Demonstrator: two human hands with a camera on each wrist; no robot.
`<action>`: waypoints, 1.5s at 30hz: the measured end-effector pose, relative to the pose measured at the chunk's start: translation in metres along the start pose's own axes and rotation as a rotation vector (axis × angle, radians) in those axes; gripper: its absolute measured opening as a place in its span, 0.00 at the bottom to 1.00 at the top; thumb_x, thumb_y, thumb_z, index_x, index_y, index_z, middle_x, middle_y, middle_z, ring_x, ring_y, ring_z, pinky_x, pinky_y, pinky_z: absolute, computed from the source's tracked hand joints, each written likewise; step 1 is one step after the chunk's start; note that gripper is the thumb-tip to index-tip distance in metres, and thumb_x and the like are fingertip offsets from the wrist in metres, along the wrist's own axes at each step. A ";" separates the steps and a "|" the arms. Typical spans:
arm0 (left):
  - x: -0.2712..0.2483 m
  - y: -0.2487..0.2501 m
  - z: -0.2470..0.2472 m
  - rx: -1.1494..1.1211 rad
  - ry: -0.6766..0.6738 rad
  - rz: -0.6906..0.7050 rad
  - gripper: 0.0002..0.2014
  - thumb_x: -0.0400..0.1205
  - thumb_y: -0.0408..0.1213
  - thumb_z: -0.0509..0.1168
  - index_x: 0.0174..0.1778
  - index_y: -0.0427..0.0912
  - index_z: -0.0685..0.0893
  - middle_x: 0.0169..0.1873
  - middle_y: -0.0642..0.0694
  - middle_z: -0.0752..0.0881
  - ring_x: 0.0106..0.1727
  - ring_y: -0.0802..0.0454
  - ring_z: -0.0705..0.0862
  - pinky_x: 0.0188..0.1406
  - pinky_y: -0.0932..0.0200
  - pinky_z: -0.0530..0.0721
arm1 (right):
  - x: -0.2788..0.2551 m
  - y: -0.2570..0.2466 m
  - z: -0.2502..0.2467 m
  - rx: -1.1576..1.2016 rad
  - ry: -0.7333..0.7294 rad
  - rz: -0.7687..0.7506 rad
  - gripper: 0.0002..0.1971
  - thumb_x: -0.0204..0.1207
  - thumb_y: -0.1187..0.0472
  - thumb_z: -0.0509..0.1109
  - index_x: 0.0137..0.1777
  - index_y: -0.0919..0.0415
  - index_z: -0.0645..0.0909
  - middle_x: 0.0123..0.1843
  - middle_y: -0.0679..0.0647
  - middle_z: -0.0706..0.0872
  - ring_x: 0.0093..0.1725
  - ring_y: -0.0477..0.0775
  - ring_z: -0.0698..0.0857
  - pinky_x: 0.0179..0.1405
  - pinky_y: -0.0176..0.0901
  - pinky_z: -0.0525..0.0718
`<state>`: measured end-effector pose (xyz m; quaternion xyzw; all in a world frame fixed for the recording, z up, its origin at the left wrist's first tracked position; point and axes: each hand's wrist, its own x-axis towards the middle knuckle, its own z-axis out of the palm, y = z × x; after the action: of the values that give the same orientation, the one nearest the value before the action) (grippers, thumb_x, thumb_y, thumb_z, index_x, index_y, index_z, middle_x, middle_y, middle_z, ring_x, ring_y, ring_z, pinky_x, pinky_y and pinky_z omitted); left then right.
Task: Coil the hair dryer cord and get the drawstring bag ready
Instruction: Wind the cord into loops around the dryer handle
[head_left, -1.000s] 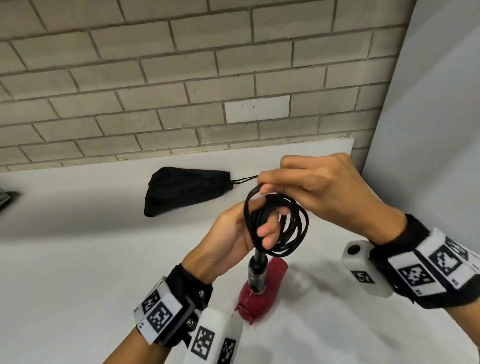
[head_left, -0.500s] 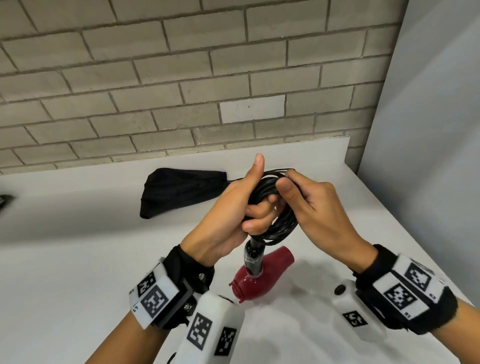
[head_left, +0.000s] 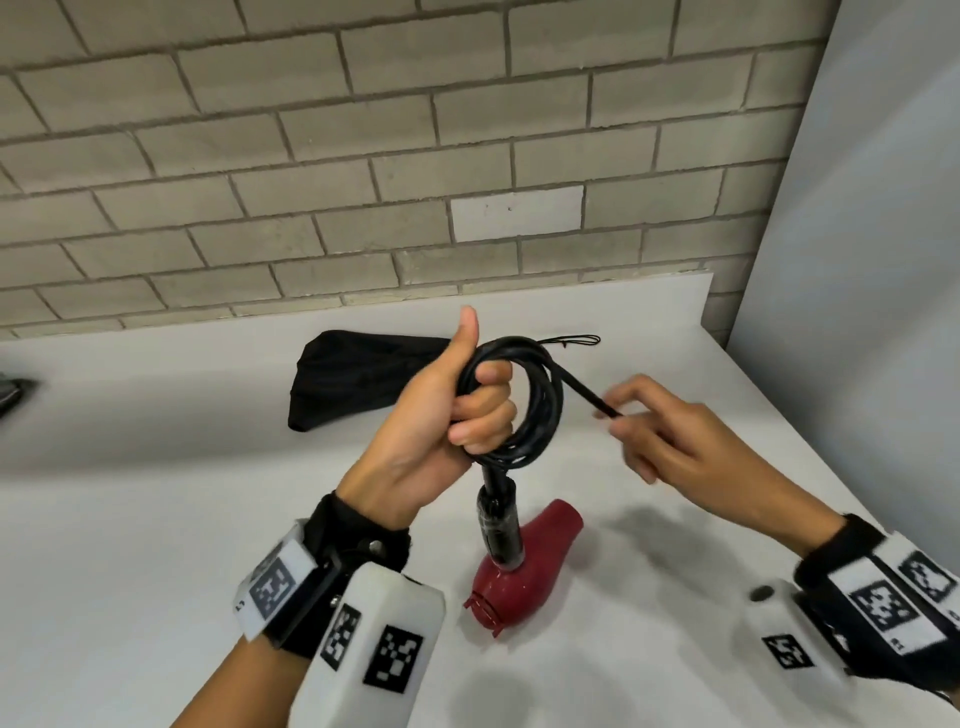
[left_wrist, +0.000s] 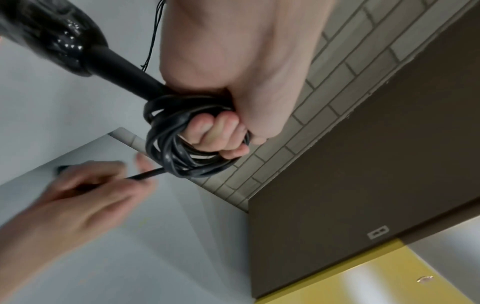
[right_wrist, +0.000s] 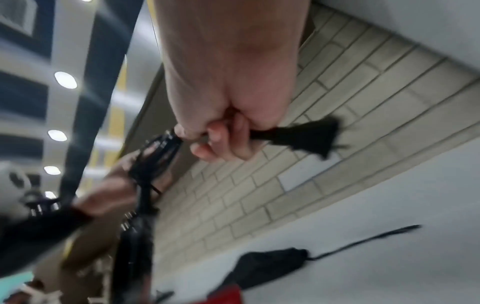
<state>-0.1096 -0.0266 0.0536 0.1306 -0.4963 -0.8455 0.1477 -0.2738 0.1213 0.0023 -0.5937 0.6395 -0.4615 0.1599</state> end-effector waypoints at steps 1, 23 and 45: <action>-0.001 0.002 -0.003 0.000 -0.001 0.007 0.27 0.82 0.61 0.51 0.24 0.46 0.71 0.12 0.56 0.57 0.11 0.60 0.57 0.15 0.63 0.52 | -0.010 0.009 -0.003 -0.037 0.012 0.001 0.08 0.82 0.45 0.58 0.49 0.48 0.72 0.23 0.48 0.75 0.24 0.44 0.70 0.28 0.30 0.70; 0.000 -0.029 0.011 0.058 -0.065 0.027 0.13 0.87 0.40 0.51 0.47 0.35 0.75 0.25 0.49 0.70 0.28 0.52 0.74 0.32 0.62 0.75 | -0.037 -0.051 0.039 -1.340 -0.032 -0.730 0.18 0.75 0.72 0.55 0.35 0.56 0.83 0.32 0.48 0.78 0.27 0.51 0.73 0.23 0.41 0.69; -0.019 -0.021 0.023 0.717 -0.433 -0.055 0.09 0.72 0.35 0.70 0.37 0.38 0.75 0.32 0.46 0.73 0.35 0.56 0.74 0.37 0.65 0.73 | 0.031 -0.073 -0.009 -0.144 -0.487 -0.161 0.22 0.71 0.57 0.77 0.57 0.40 0.68 0.49 0.44 0.80 0.47 0.46 0.82 0.44 0.31 0.79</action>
<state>-0.1032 0.0084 0.0478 0.0065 -0.7751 -0.6307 -0.0375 -0.2432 0.1070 0.0750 -0.7460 0.5642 -0.2695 0.2290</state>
